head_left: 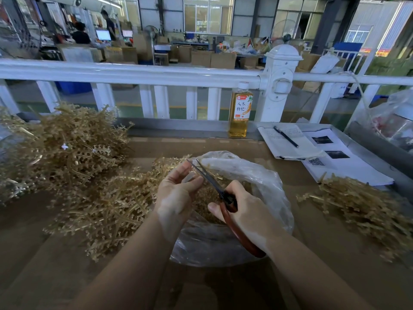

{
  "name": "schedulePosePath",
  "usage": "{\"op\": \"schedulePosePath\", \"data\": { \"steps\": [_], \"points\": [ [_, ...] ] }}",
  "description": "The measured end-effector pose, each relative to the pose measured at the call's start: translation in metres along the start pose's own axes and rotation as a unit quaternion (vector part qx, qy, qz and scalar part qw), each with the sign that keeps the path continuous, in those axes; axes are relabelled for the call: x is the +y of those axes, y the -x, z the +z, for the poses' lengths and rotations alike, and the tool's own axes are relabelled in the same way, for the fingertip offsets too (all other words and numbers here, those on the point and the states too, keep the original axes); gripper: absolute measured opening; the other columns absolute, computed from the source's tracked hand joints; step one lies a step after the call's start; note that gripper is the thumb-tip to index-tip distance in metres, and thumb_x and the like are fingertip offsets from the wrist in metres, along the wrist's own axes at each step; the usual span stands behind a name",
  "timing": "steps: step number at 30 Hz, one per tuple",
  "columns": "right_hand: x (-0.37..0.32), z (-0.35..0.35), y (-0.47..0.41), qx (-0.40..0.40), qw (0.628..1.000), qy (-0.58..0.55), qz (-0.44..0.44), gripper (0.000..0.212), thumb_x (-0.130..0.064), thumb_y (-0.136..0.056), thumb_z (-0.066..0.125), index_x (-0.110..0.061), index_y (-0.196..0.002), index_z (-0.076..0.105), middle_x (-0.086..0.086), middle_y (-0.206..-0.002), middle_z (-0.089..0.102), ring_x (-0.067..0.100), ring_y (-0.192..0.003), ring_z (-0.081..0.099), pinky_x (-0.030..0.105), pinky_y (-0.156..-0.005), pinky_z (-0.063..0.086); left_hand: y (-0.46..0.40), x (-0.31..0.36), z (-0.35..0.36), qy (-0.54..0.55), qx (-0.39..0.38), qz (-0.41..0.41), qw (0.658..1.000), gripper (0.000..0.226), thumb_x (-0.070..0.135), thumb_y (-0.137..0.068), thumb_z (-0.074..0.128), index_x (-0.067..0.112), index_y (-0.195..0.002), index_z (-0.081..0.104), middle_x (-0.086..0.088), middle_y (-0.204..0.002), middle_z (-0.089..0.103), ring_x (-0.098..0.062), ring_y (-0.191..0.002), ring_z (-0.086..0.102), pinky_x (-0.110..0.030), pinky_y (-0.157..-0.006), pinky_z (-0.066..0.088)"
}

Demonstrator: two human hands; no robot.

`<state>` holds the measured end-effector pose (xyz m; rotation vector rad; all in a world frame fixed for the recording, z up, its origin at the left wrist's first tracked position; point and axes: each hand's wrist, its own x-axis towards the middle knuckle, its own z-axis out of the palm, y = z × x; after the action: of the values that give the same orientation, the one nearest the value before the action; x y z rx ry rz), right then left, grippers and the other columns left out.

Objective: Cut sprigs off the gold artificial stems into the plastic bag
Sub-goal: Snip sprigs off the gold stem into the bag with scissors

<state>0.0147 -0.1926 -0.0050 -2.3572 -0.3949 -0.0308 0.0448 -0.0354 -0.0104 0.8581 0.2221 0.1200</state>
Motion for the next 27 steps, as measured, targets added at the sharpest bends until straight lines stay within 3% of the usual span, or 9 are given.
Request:
{"op": "schedulePosePath", "data": {
  "steps": [3, 8, 15, 21, 27],
  "points": [
    [-0.0001, 0.0006, 0.0002, 0.005, 1.000, 0.010, -0.007, 0.033, -0.056, -0.085, 0.060, -0.029, -0.094, 0.043, -0.010, -0.077, 0.058, 0.005, -0.073, 0.057, 0.021, -0.063, 0.041, -0.0017, 0.0002, 0.0001, 0.020, 0.001, -0.001, 1.000, 0.053, -0.024, -0.077, 0.051, -0.002, -0.126, 0.052, -0.018, -0.116, 0.062, -0.032, -0.106, 0.062, -0.036, -0.090, 0.053],
    [-0.0027, 0.0008, -0.0001, 0.010, 0.999, 0.039, -0.016, 0.035, -0.057, -0.085, 0.059, -0.028, -0.096, 0.042, -0.007, -0.085, 0.059, 0.010, -0.080, 0.058, 0.030, -0.073, 0.050, -0.0006, 0.0020, 0.0011, 0.034, -0.008, 0.010, 0.999, 0.043, -0.022, -0.077, 0.052, 0.005, -0.109, 0.060, -0.007, -0.094, 0.069, -0.018, -0.082, 0.070, -0.025, -0.072, 0.058],
    [-0.0085, -0.0007, -0.0018, 0.022, 0.999, 0.042, -0.025, 0.032, -0.054, -0.087, 0.058, -0.028, -0.096, 0.043, -0.008, -0.083, 0.060, 0.010, -0.079, 0.059, 0.032, -0.074, 0.051, 0.0020, -0.0013, -0.0001, 0.003, -0.030, 0.028, 0.999, 0.039, -0.023, -0.077, 0.052, 0.008, -0.098, 0.063, -0.001, -0.076, 0.073, -0.019, -0.077, 0.069, -0.027, -0.071, 0.059],
    [-0.0087, -0.0004, -0.0019, 0.029, 0.998, 0.051, -0.035, 0.032, -0.053, -0.088, 0.058, -0.026, -0.097, 0.044, -0.010, -0.081, 0.059, 0.008, -0.075, 0.059, 0.024, -0.068, 0.048, 0.0015, -0.0012, -0.0020, 0.011, -0.040, 0.028, 0.999, 0.039, -0.025, -0.077, 0.051, 0.008, -0.094, 0.063, -0.001, -0.077, 0.073, -0.017, -0.076, 0.070, -0.024, -0.065, 0.058],
    [-0.0088, 0.0016, -0.0019, 0.028, 0.997, 0.054, -0.038, 0.029, -0.051, -0.090, 0.058, -0.026, -0.093, 0.043, -0.014, -0.068, 0.052, 0.000, -0.063, 0.053, 0.012, -0.055, 0.035, 0.0014, -0.0015, -0.0034, 0.025, -0.031, 0.019, 0.999, 0.041, -0.024, -0.075, 0.051, 0.006, -0.101, 0.061, -0.007, -0.092, 0.068, -0.019, -0.082, 0.067, -0.025, -0.068, 0.059]
  ]
}}
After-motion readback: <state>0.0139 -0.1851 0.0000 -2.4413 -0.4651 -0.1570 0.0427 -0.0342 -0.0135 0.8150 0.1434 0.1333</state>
